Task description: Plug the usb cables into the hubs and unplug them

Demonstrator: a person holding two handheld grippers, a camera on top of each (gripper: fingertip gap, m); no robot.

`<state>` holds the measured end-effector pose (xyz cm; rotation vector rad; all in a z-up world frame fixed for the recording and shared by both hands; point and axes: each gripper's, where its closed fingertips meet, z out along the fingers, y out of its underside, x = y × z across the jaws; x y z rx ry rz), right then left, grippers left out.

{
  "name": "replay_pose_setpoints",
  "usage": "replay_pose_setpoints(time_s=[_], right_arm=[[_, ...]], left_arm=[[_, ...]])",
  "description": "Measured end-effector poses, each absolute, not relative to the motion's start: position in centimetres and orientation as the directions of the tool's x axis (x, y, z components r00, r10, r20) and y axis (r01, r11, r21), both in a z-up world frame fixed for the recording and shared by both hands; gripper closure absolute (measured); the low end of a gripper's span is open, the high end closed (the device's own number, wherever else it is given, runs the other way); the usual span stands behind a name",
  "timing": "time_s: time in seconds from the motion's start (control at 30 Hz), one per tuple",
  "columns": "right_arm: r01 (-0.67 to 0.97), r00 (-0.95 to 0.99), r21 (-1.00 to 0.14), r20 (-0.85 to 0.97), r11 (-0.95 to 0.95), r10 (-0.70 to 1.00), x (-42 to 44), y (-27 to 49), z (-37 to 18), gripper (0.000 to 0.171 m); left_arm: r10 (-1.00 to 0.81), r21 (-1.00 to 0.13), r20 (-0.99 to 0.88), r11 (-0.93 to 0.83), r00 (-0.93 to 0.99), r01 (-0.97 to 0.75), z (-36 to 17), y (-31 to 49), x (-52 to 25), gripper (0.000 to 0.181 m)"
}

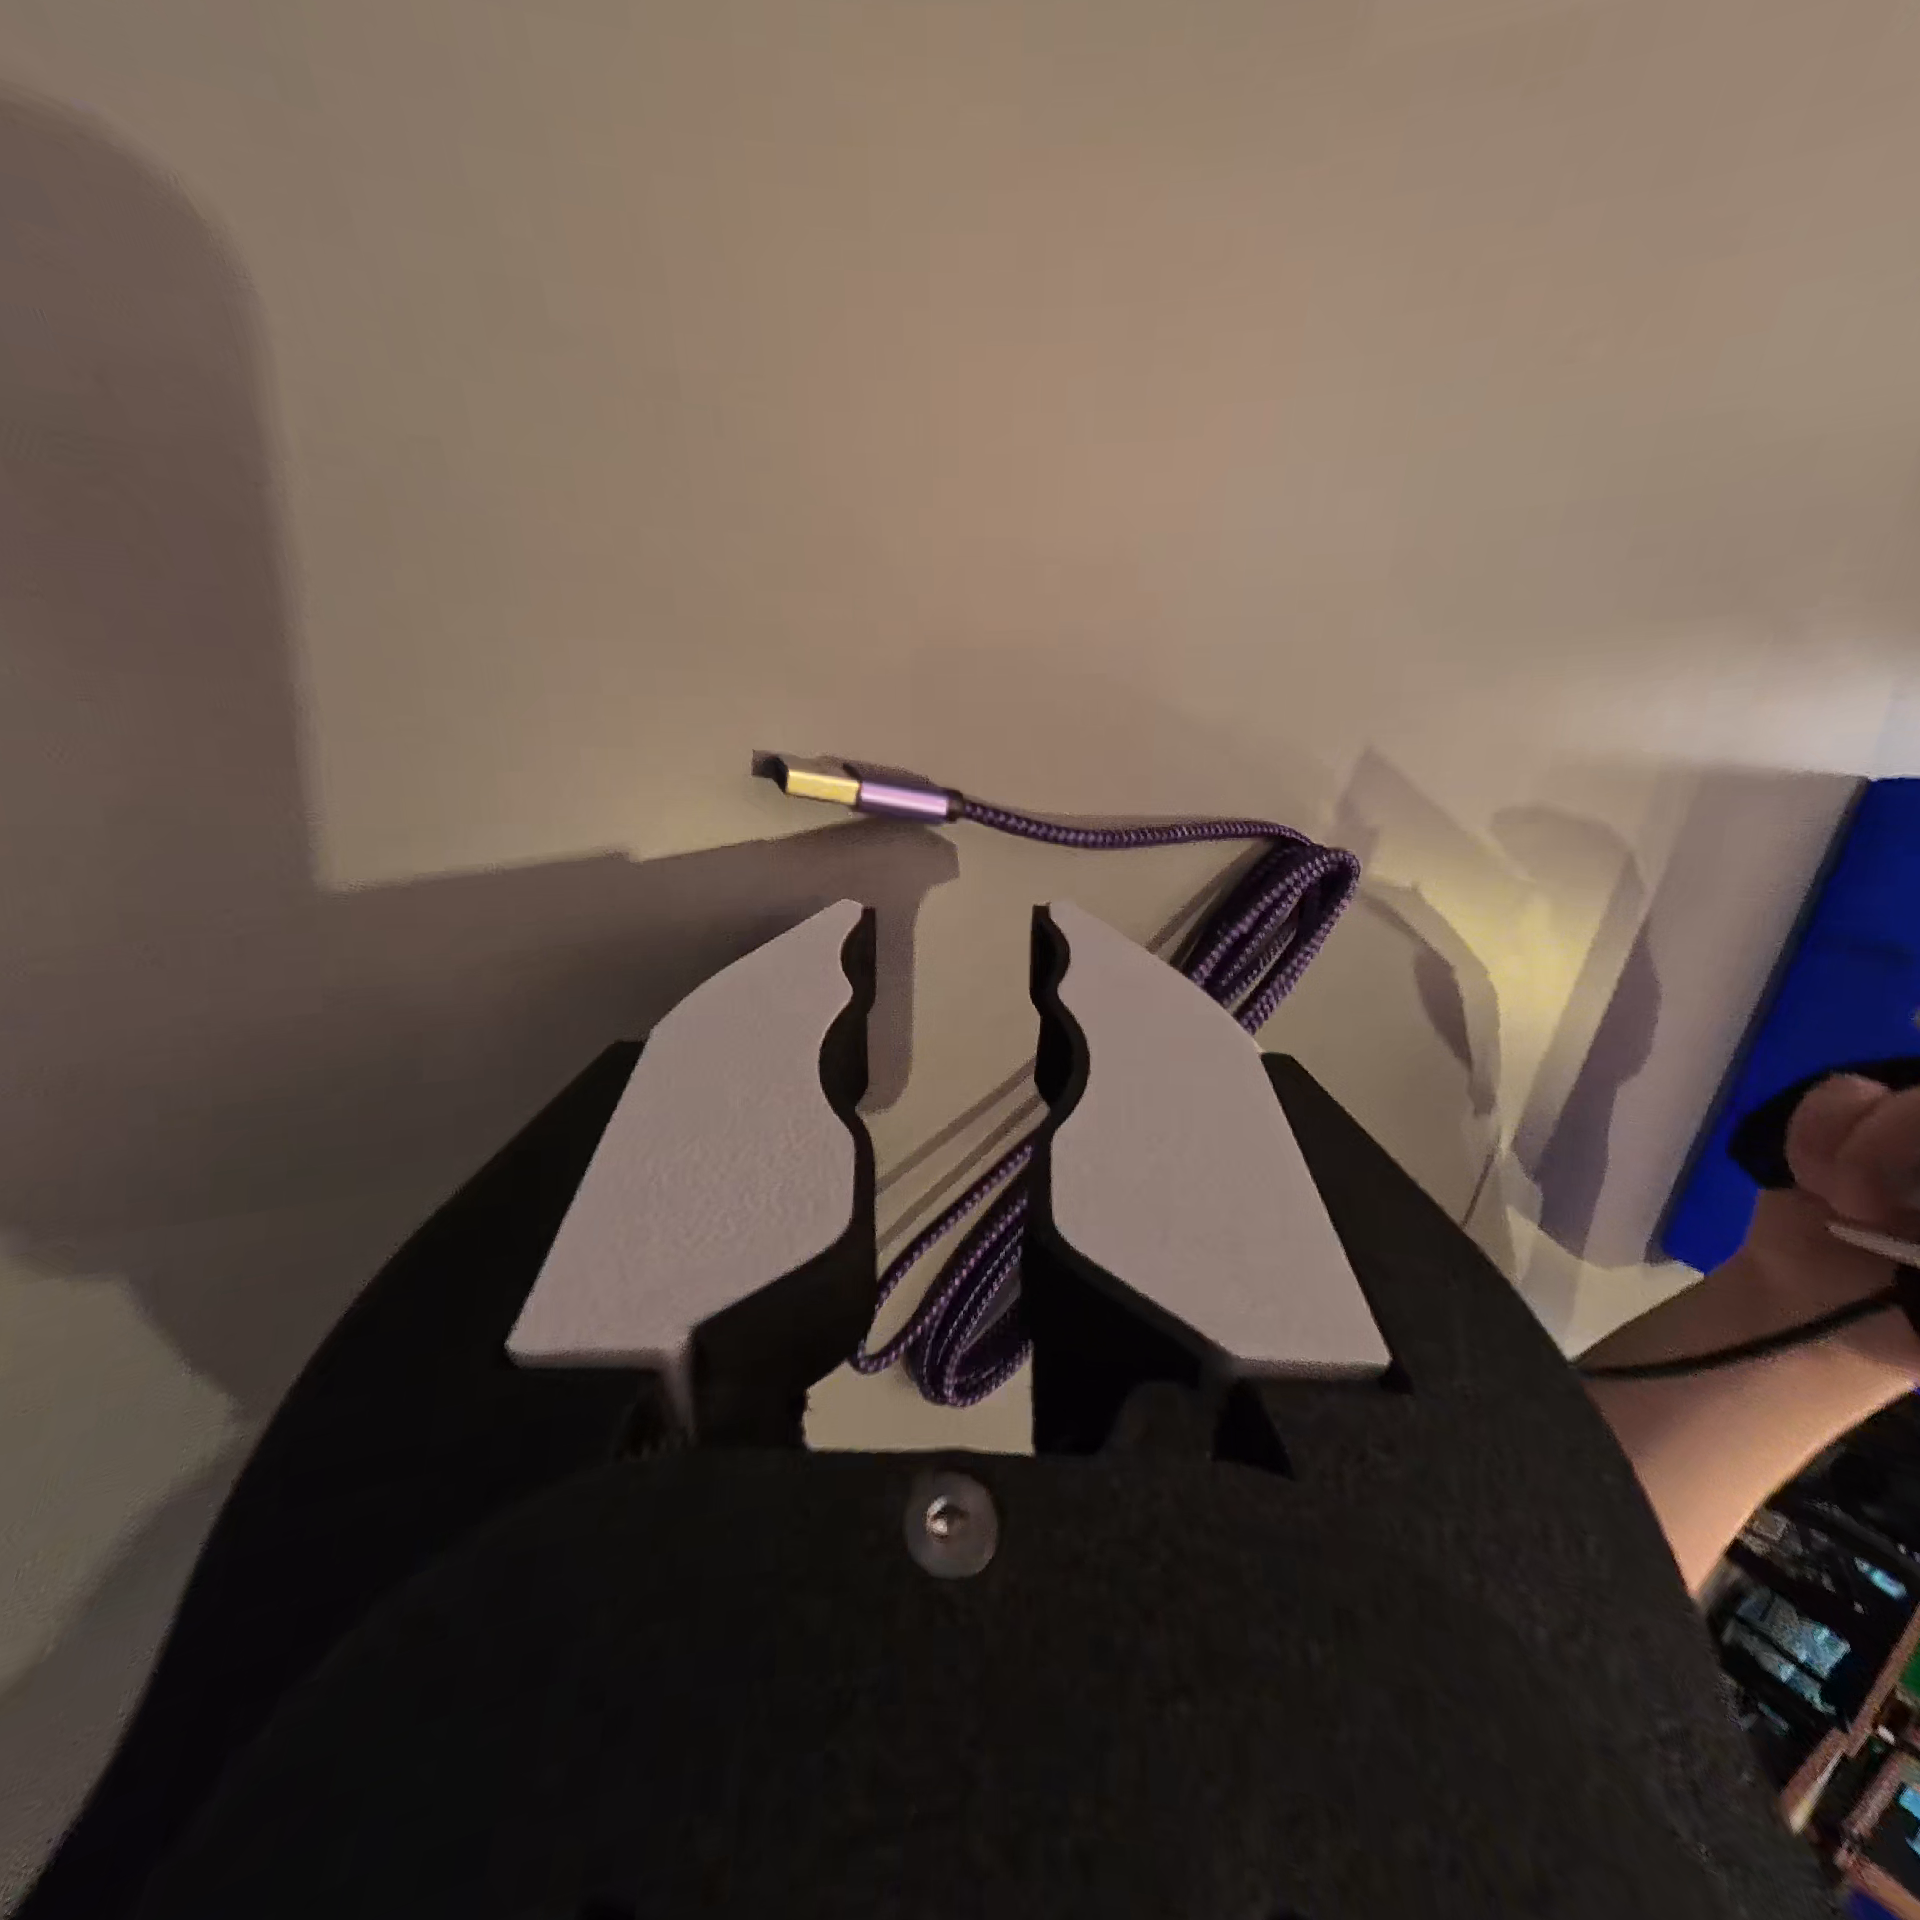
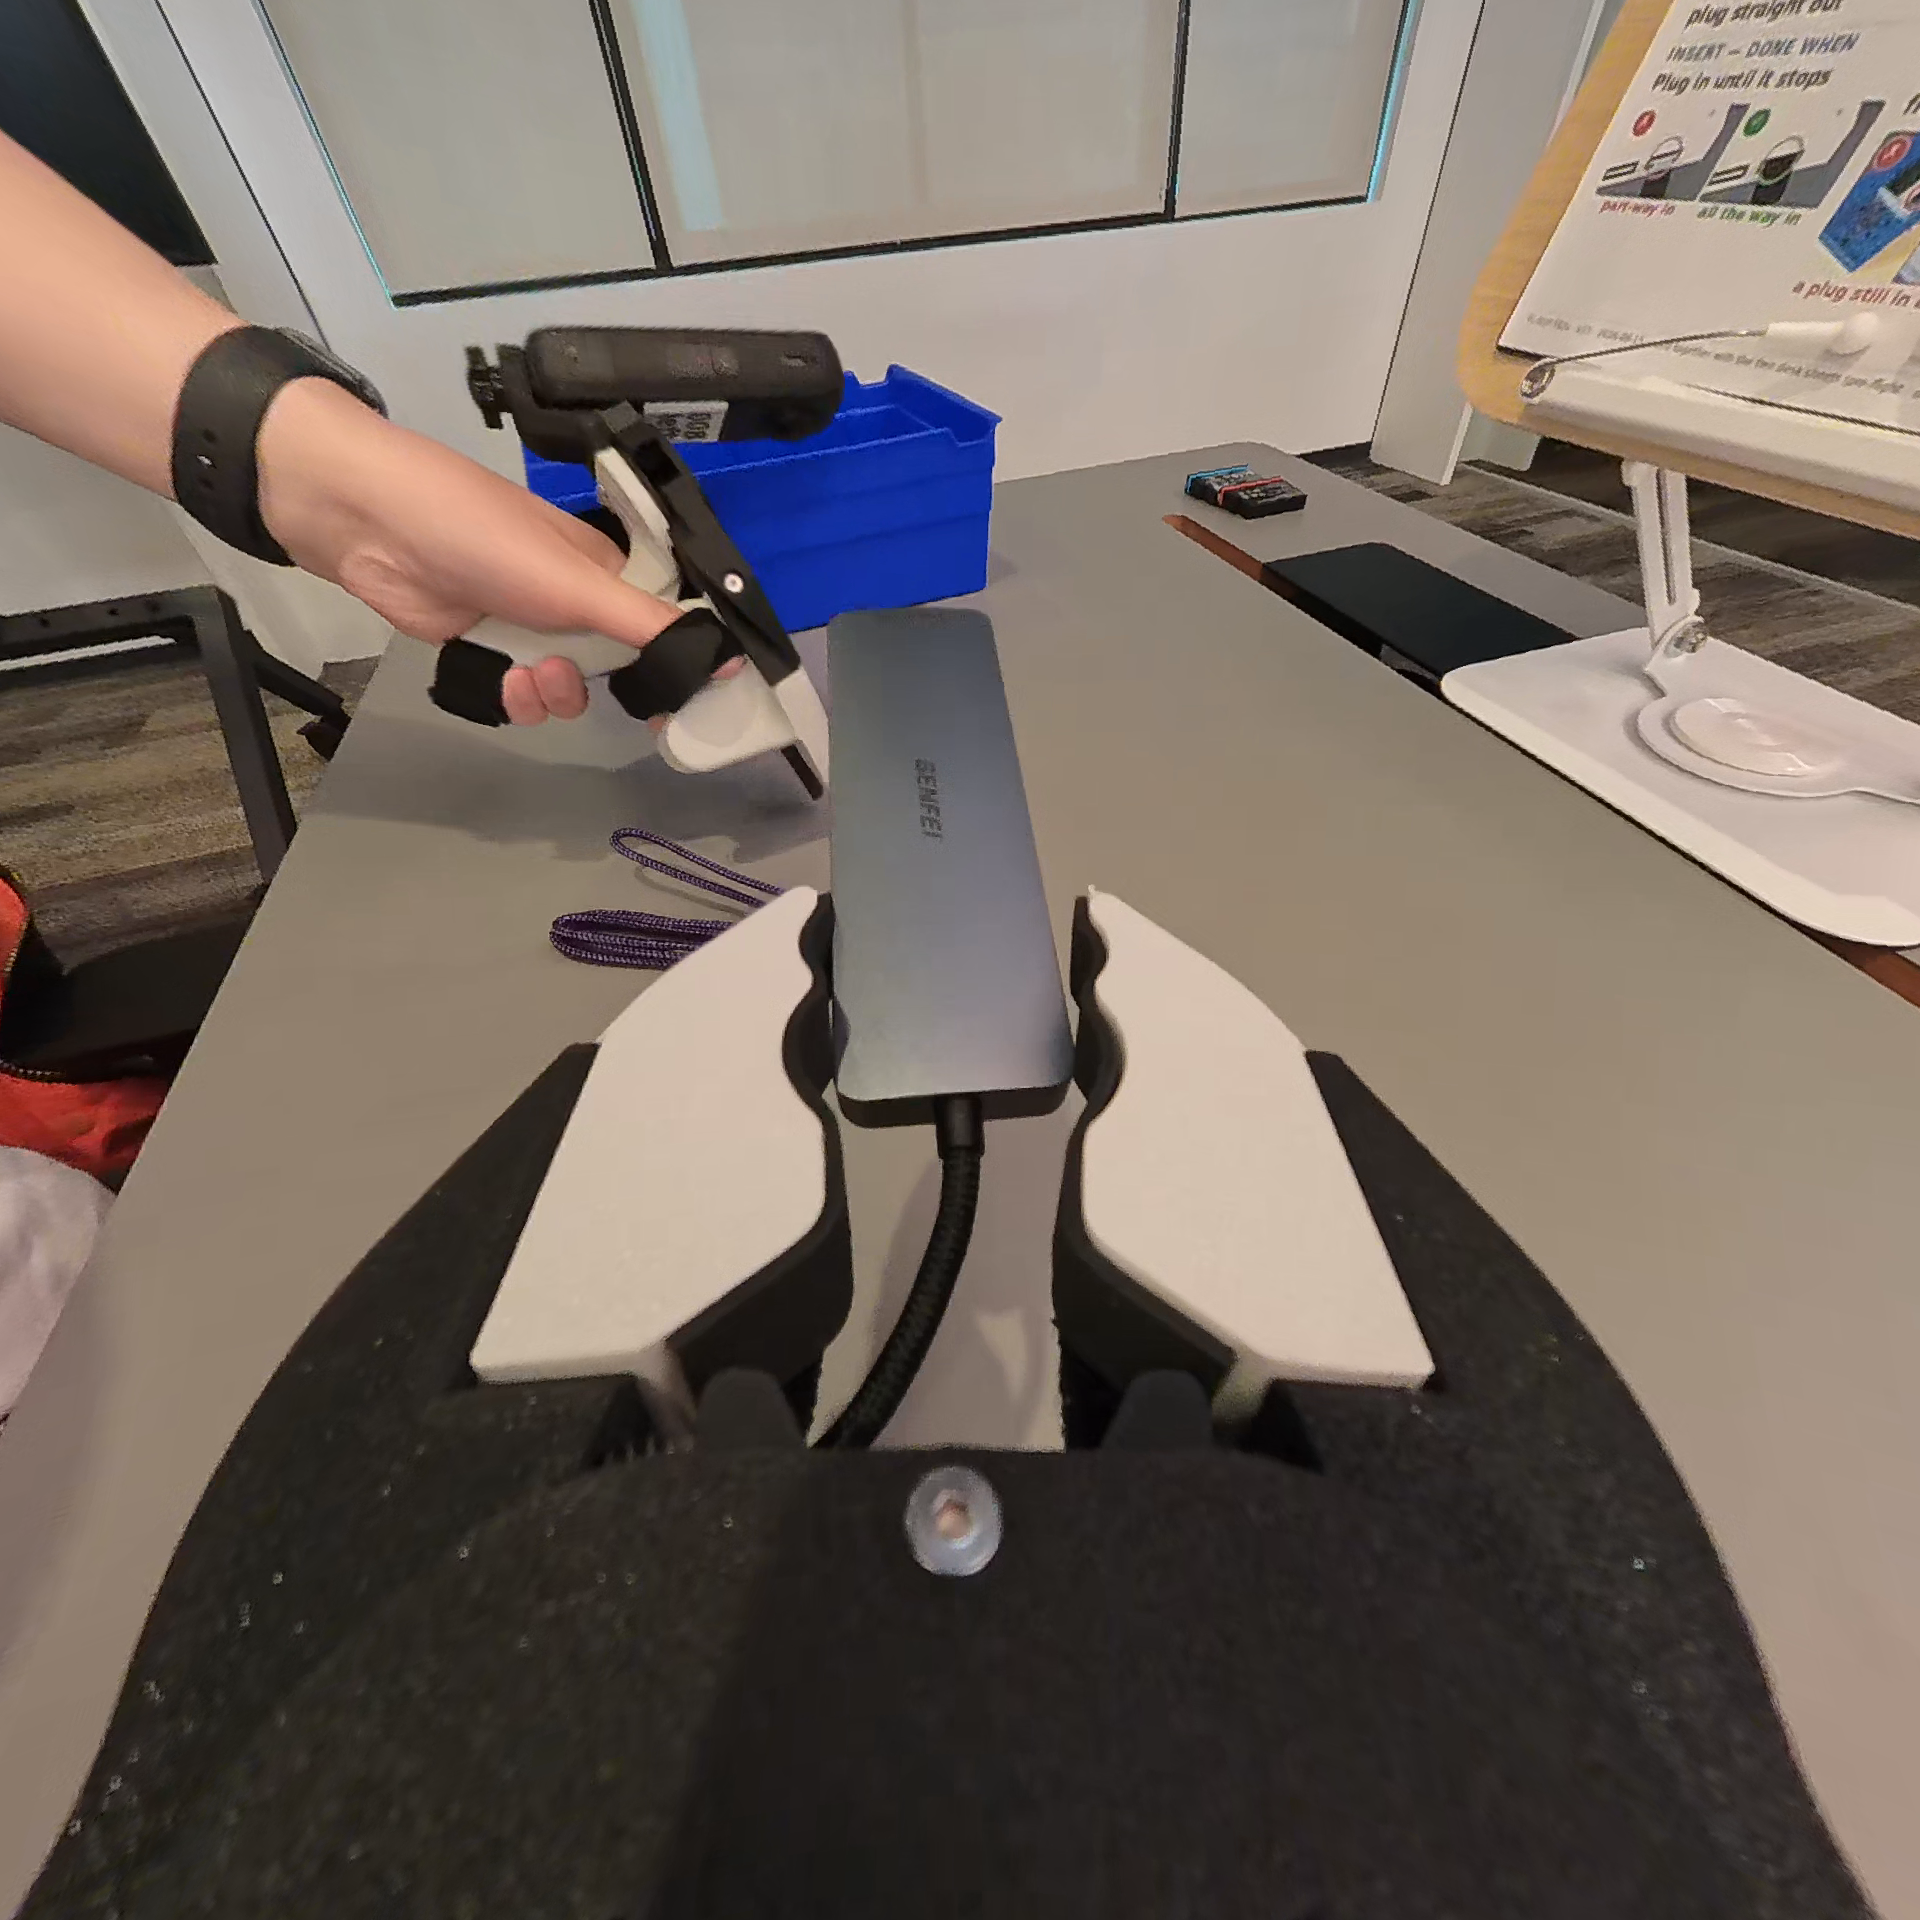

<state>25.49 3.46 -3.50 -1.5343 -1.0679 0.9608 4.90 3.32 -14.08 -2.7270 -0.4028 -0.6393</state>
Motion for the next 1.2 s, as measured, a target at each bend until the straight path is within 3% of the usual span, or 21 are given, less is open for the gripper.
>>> replay_pose_setpoints(time_s=[0.2, 0.33, 0.43, 0.47, 0.63, 0.73, 0.83, 0.97, 1.1, 1.2], right_arm=[[0.157, 0.285, -0.981, -0.063, -0.112, 0.956, 25.5, 3.3, -3.3, 0.128], [0.172, 0.288, -0.980, -0.052, -0.104, 0.956, 25.6, 3.3, -3.3, 0.129], [0.167, 0.295, -0.981, -0.048, -0.101, 0.954, 25.8, 3.3, -3.2, 0.128], [0.162, 0.296, -0.981, -0.053, -0.105, 0.954, 25.9, 3.4, -3.2, 0.128], [0.166, 0.306, -0.980, -0.056, -0.112, 0.950, 26.2, 3.7, -3.4, 0.128], [0.164, 0.310, -0.980, -0.060, -0.115, 0.949, 26.4, 3.8, -3.5, 0.128], [0.164, 0.308, -0.979, -0.069, -0.124, 0.949, 26.4, 3.9, -3.7, 0.128], [0.165, 0.298, -0.978, -0.074, -0.128, 0.952, 26.1, 3.8, -3.8, 0.128], [0.189, 0.303, -0.974, -0.061, -0.123, 0.951, 25.9, 3.8, -4.2, 0.128], [0.201, 0.303, -0.973, -0.050, -0.115, 0.952, 25.8, 3.7, -4.3, 0.128]], left_arm=[[0.242, -0.216, 0.397, -0.913, 0.885, 0.347, -15.2, 5.0, 4.2, 0.155], [0.179, -0.217, 0.289, -0.945, 0.940, 0.246, -15.5, 6.5, 4.1, 0.158], [0.024, -0.223, 0.179, -0.973, 0.984, 0.064, -15.4, 7.8, 4.9, 0.167], [-0.032, -0.229, 0.161, -0.973, 0.986, 0.006, -15.2, 8.4, 5.4, 0.181], [-0.304, -0.227, 0.199, -0.939, 0.932, -0.258, -15.2, 9.7, 9.3, 0.181], [-0.352, -0.229, 0.135, -0.921, 0.926, -0.316, -14.8, 10.3, 9.1, 0.181], [-0.325, -0.308, 0.149, -0.913, 0.934, -0.268, -12.1, 10.4, 8.1, 0.181], [-0.292, -0.257, 0.182, -0.936, 0.939, -0.242, -10.7, 6.8, 6.2, 0.165], [0.088, -0.211, 0.421, -0.959, 0.903, 0.191, -11.6, 5.7, 5.6, 0.169], [0.152, -0.173, 0.391, -0.957, 0.908, 0.234, -13.7, 4.9, 4.9, 0.158]])
